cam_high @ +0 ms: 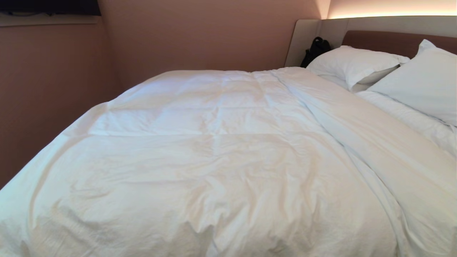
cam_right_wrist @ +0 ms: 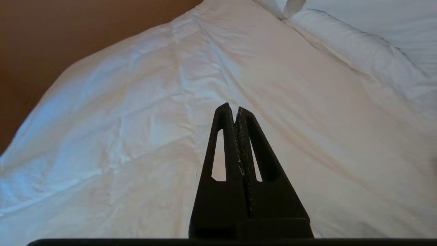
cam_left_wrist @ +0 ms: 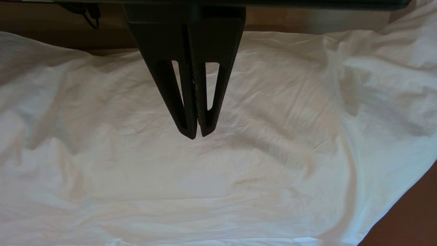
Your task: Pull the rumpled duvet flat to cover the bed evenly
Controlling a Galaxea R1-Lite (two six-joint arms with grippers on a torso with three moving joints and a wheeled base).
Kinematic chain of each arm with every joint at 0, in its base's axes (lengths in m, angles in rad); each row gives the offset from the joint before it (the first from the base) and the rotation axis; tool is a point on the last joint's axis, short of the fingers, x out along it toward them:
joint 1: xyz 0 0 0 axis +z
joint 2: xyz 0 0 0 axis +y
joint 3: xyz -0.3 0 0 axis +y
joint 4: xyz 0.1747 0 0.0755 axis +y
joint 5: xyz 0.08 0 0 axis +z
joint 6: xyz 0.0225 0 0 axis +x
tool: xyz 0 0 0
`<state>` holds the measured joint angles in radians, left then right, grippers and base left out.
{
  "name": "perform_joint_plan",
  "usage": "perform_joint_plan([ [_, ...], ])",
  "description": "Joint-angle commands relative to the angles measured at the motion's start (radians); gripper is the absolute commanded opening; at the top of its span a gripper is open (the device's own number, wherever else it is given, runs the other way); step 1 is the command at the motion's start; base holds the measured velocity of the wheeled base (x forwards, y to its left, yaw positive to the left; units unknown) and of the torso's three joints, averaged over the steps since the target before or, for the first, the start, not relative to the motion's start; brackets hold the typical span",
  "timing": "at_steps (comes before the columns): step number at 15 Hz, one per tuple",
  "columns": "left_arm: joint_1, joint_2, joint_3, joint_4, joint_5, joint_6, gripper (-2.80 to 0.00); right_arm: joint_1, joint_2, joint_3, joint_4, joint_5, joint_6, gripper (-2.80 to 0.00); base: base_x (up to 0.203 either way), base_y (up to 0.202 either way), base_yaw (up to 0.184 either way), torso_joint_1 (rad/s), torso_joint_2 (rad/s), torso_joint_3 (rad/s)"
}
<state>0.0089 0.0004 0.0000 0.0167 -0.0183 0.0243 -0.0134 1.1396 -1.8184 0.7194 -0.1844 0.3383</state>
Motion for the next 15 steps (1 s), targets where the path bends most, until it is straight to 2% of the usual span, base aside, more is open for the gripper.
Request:
perform_joint_plan([
  [1, 0.0, 0.0, 0.0, 0.0, 0.0, 0.0, -2.8, 0.0, -0.144, 0.035, 0.408, -0.025, -0.212, -2.8, 0.0, 0.0, 0.0, 0.0, 0.0, 0.0],
  [3, 0.0, 0.0, 0.0, 0.0, 0.0, 0.0, -2.8, 0.0, -0.238, 0.046, 0.39, 0.0, -0.219, -2.8, 0.0, 0.0, 0.0, 0.0, 0.0, 0.0],
  [8, 0.0, 0.0, 0.0, 0.0, 0.0, 0.0, -2.8, -0.004, -0.483, 0.196, 0.181, 0.21, -0.226, -2.8, 0.0, 0.0, 0.0, 0.0, 0.0, 0.0],
  [10, 0.0, 0.0, 0.0, -0.001, 0.0, 0.0, -2.8, -0.02, -0.569, 0.266, 0.126, 0.27, -0.24, -2.8, 0.0, 0.0, 0.0, 0.0, 0.0, 0.0],
  [13, 0.0, 0.0, 0.0, 0.0, 0.0, 0.0, -2.8, -0.06, -0.679, 0.376, 0.074, 0.274, -0.248, -2.8, 0.0, 0.0, 0.0, 0.0, 0.0, 0.0],
  [15, 0.0, 0.0, 0.0, -0.001, 0.0, 0.0, -2.8, -0.069, -0.77, 0.472, -0.01, 0.225, -0.25, -2.8, 0.0, 0.0, 0.0, 0.0, 0.0, 0.0],
])
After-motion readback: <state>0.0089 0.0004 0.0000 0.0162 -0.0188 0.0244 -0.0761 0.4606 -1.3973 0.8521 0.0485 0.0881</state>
